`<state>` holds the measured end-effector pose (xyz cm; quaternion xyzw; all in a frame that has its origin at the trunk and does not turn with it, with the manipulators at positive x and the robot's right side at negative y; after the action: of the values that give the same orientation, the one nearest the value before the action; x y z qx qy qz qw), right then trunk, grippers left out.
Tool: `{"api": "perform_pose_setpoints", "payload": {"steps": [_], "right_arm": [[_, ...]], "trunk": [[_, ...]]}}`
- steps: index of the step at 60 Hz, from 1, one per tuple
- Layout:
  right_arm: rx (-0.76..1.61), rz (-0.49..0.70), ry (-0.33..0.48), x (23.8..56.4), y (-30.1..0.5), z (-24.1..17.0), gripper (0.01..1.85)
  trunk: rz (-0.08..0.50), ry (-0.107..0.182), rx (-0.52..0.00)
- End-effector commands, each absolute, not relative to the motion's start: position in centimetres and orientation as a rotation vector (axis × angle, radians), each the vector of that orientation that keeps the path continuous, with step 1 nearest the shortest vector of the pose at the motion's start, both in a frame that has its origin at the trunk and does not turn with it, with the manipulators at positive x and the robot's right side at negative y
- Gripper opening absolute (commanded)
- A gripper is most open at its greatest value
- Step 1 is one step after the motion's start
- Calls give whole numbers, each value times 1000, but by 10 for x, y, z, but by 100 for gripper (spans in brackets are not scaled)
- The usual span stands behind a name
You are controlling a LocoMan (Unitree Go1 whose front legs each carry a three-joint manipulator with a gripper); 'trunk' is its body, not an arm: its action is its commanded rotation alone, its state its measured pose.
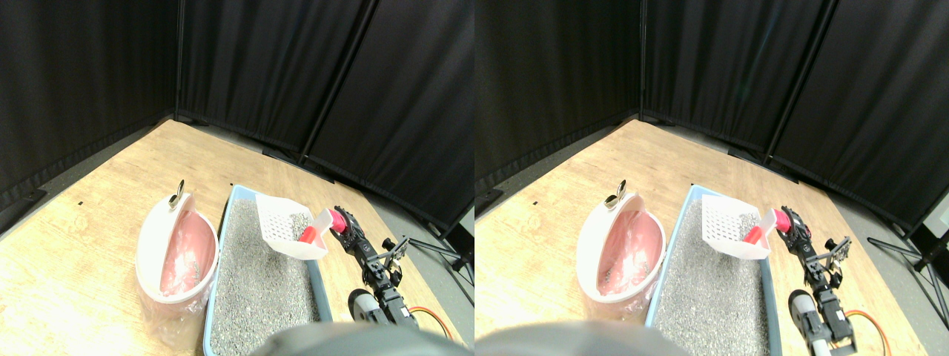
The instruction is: Scoop (unimanual)
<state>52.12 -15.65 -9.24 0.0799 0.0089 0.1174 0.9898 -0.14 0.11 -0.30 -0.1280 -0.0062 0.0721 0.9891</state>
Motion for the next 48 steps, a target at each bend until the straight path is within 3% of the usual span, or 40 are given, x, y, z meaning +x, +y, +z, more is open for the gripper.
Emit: {"api": "perform_pose_setpoints", "payload": {"steps": [1, 17, 48], "right_arm": [[138, 286, -45, 524, -151, -80, 6], [-96, 410, -88, 530, -132, -74, 6], [-11, 463, -67, 543, -115, -88, 6]], "trunk": [[180, -9, -265], [230, -10, -301], [300, -13, -333]]}}
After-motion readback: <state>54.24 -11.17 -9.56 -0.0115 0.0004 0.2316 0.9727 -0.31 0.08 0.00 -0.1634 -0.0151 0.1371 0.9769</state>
